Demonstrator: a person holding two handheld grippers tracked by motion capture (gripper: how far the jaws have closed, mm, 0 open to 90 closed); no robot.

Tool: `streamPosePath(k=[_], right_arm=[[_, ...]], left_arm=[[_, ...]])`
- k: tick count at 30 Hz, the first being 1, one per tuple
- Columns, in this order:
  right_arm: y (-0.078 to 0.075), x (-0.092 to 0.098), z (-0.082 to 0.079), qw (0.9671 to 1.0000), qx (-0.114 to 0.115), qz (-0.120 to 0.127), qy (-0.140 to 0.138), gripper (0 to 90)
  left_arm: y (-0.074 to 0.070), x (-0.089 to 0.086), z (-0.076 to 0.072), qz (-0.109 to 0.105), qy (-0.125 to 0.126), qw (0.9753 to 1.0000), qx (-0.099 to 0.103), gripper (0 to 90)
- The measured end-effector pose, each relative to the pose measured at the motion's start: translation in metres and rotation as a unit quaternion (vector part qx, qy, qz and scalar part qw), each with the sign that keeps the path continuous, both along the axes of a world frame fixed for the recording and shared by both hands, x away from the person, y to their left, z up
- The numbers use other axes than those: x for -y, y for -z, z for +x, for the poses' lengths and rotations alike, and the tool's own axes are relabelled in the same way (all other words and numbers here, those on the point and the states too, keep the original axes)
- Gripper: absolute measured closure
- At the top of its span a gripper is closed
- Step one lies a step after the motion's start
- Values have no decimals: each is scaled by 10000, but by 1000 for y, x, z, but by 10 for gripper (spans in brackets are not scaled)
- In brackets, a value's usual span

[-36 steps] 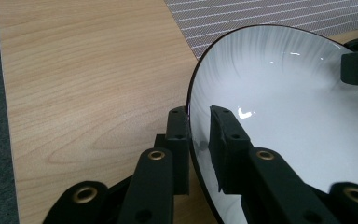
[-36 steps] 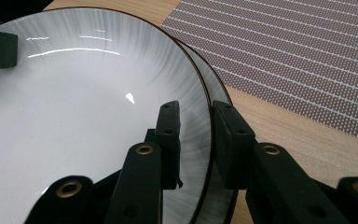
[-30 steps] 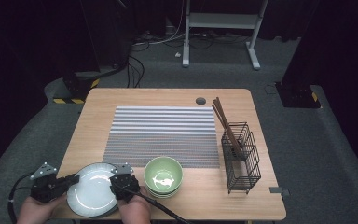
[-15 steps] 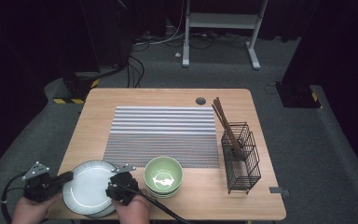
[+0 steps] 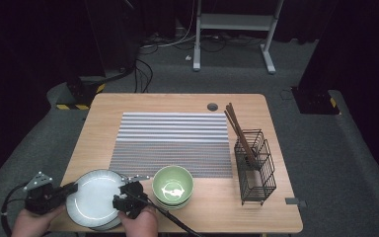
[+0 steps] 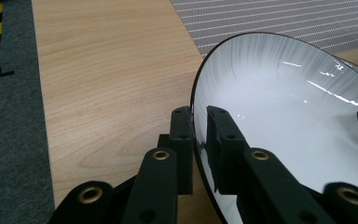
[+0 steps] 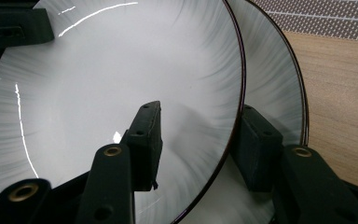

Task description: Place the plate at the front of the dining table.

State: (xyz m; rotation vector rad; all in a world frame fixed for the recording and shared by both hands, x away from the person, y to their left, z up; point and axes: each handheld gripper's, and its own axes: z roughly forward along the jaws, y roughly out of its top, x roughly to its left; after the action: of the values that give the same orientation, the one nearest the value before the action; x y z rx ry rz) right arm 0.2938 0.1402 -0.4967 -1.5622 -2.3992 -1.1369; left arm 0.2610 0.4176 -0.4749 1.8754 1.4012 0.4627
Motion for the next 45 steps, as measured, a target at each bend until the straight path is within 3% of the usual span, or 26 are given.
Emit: streamPosePath(k=[4, 6, 12, 17, 23, 38, 42, 45], right_arm=[[0, 0, 0, 10000, -7, 14, -41, 549], [1, 0, -1, 10000, 46, 2, -63, 552], [3, 2, -2, 9998, 111, 97, -153, 542], [2, 4, -2, 9997, 60, 130, -215, 535], [2, 3, -1, 9996, 50, 129, -228, 531], [3, 2, 1, 9998, 43, 164, -103, 560], [5, 2, 2, 9997, 13, 259, -31, 619], [6, 2, 1, 9998, 85, 180, 11, 666]], left_arm=[[0, 2, 2, 73, 31, 9997, -242, 766], [0, 3, 2, 67, 94, 9993, -366, 677], [-4, 4, 0, 13, 204, 9988, -445, 591], [0, 5, 2, -100, 236, 9974, -671, 488], [4, 4, 2, -214, 343, 9959, -815, 515], [3, -1, -2, -255, 391, 9962, -736, 606], [2, -2, -4, -212, 368, 9970, -645, 615], [1, -3, -4, -242, 376, 9970, -633, 623]])
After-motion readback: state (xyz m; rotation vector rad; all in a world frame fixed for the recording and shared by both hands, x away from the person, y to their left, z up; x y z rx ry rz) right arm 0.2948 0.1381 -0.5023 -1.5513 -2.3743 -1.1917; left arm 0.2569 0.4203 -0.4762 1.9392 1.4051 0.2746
